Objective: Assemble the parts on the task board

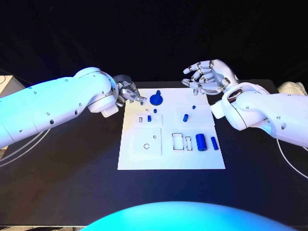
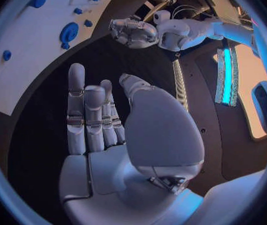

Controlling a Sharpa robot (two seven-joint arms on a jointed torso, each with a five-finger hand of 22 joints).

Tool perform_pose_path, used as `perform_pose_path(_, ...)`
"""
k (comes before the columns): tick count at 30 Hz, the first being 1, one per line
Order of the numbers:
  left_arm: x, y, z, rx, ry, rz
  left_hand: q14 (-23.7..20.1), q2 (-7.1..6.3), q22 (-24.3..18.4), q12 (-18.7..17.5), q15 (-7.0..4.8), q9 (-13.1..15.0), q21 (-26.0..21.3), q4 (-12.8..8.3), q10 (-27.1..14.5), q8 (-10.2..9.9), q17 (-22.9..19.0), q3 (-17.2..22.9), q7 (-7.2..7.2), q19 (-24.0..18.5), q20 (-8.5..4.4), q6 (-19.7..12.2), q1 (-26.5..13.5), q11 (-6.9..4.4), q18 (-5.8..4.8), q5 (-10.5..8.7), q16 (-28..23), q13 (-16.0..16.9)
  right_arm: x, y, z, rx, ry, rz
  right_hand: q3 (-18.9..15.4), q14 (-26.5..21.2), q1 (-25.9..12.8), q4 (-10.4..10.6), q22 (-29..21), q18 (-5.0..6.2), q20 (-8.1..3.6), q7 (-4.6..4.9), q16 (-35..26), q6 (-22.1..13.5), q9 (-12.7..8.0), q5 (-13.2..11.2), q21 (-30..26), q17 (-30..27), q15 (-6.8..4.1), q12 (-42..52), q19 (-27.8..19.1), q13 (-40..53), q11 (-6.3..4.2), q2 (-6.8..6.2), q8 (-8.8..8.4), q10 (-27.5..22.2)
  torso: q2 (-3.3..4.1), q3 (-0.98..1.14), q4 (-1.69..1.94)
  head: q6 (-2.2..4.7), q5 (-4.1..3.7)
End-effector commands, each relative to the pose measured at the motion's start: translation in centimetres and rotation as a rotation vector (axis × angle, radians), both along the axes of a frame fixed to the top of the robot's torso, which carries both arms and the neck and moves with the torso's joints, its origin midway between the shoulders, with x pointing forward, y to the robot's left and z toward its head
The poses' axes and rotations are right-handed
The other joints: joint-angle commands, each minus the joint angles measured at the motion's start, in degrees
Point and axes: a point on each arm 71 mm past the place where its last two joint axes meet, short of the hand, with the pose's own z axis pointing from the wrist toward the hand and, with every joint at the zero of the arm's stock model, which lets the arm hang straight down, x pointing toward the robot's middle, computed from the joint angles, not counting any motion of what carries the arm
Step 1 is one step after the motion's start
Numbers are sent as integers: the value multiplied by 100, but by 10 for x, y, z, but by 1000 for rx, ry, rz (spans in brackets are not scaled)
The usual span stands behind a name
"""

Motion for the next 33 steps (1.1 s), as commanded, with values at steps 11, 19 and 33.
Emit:
perform_pose_path(11, 33, 19, 21, -30, -35, 50, 75, -80, -147, -71, 121, -202, -121, 64, -217, -138, 289, -134, 89, -119, 81, -30, -117, 89, 89, -7, -81, -233, 1, -1, -1, -1, 0, 10, 24, -14, -72, 15, -8, 67, 3, 14, -36, -13, -6, 25, -27, 9, 0, 16, 38, -7, 17, -7, 33, -35, 22, -6, -6, 194, 72)
perform_pose_path(19, 50, 11, 13, 0, 13, 52, 90, -45, -116, -45, 127, -239, -108, 68, -207, -138, 323, -201, 87, -93, 92, -3, -216, 92, 83, -9, -55, -228, 1, 1, -1, 1, 1, 15, 28, -12, -69, 11, -13, 67, 3, 13, -42, -14, -7, 29, -31, 9, -1, 18, 41, -10, 16, -5, 35, -37, 62, -19, -16, 199, 85)
perform_pose_path(33, 68, -1, -7, 86, 177, 58, 67, 28, -153, -119, 142, -303, -137, 67, -394, -166, 301, -293, 100, -128, 108, -36, -327, 107, 90, -12, -56, -397, 3, 5, 0, 19, -15, -13, 104, -139, -58, -8, -110, 61, 17, 32, -402, -38, -16, 127, -130, -193, 20, -124, 32, -179, 39, -22, 56, -171, 134, -22, -43, 242, 130)
